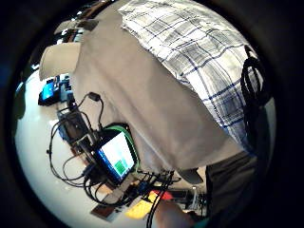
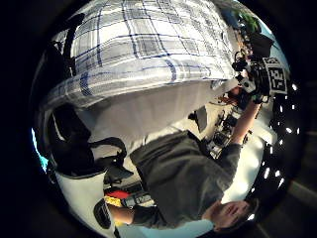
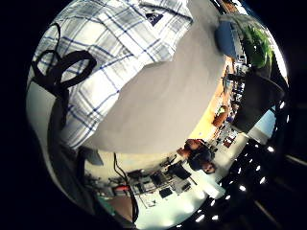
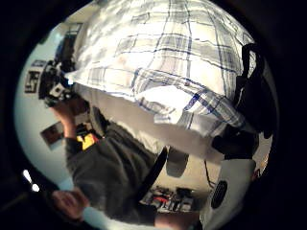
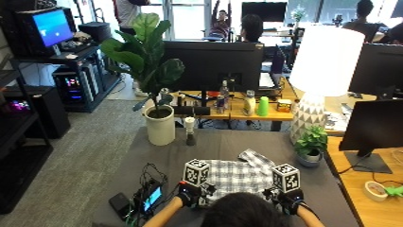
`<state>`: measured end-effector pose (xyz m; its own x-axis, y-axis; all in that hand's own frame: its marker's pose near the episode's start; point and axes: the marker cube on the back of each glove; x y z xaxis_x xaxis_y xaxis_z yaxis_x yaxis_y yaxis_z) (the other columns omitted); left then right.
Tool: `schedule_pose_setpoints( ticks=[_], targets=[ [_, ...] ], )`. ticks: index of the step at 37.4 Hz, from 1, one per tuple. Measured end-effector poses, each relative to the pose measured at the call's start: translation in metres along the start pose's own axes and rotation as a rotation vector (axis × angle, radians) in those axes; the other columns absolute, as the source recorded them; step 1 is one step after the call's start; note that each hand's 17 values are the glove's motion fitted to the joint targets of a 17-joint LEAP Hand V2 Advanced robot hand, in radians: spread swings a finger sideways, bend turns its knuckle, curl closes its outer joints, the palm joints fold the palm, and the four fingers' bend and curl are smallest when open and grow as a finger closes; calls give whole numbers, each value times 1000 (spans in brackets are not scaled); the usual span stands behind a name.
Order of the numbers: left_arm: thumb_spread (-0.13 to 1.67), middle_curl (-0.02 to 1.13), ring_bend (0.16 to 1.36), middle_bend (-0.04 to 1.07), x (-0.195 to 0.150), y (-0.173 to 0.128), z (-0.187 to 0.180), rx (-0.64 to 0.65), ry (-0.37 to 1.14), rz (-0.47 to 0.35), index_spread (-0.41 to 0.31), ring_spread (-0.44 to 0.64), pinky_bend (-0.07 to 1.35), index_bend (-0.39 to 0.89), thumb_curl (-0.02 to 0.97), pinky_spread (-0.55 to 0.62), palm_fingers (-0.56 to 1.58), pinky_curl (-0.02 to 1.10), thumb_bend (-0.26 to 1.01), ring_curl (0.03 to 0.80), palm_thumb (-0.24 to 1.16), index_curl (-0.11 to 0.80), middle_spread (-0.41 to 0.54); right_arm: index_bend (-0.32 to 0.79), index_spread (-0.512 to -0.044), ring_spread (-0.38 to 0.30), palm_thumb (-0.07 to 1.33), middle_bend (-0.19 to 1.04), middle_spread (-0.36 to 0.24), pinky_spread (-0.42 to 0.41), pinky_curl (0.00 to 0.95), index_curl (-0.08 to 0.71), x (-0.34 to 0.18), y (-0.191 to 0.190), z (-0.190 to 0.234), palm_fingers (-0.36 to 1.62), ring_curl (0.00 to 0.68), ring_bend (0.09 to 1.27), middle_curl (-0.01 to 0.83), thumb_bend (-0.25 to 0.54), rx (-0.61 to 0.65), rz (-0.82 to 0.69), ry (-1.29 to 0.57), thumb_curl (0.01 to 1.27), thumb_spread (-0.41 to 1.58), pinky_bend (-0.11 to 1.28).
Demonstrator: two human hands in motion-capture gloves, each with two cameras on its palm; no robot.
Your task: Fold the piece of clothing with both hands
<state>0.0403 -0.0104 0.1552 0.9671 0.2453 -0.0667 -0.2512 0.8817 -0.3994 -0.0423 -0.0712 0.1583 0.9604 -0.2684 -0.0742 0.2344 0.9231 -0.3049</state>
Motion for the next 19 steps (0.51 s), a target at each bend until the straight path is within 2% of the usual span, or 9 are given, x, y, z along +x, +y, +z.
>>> schedule_pose_setpoints(
  ticks=[5,9,12,15,19],
  targets=[
    [665,595,601,406,-2,24,-15,1,56,38,-288,-353,573,183,867,-368,1201,506,9,497,927,544,-315,184,-252,-234,1064,339,-179,-261,422,396,-16,30,-36,1255,451,598,490,-25,-33,-17,-30,613,572,540],
    [667,603,609,410,-13,26,-48,81,94,-1,-294,-357,574,181,886,-368,1207,509,2,502,932,548,-318,191,-245,-237,1059,349,-180,-262,426,417,-19,36,-75,1255,456,595,499,-27,-44,-8,-56,634,508,528],
    [664,611,609,415,-25,5,-77,142,122,-82,-296,-358,575,184,902,-368,1208,512,-1,504,938,554,-320,195,-245,-235,1056,355,-177,-261,430,431,-3,10,-102,1256,456,588,505,-27,-36,80,-25,650,468,525],
    [668,617,617,422,-36,-26,-97,196,125,-184,-298,-360,578,180,916,-364,1213,516,-4,508,939,556,-322,207,-247,-236,1065,370,-171,-253,432,450,17,-33,-116,1250,461,583,513,-22,-38,189,9,664,432,503],
    [674,625,623,426,-43,-56,-116,318,71,-404,-299,-361,575,183,931,-360,1205,521,-9,512,930,562,-323,216,-246,-237,1066,374,-166,-251,434,471,20,-73,-133,1230,466,576,522,-23,68,345,50,682,400,483]
  ],
)
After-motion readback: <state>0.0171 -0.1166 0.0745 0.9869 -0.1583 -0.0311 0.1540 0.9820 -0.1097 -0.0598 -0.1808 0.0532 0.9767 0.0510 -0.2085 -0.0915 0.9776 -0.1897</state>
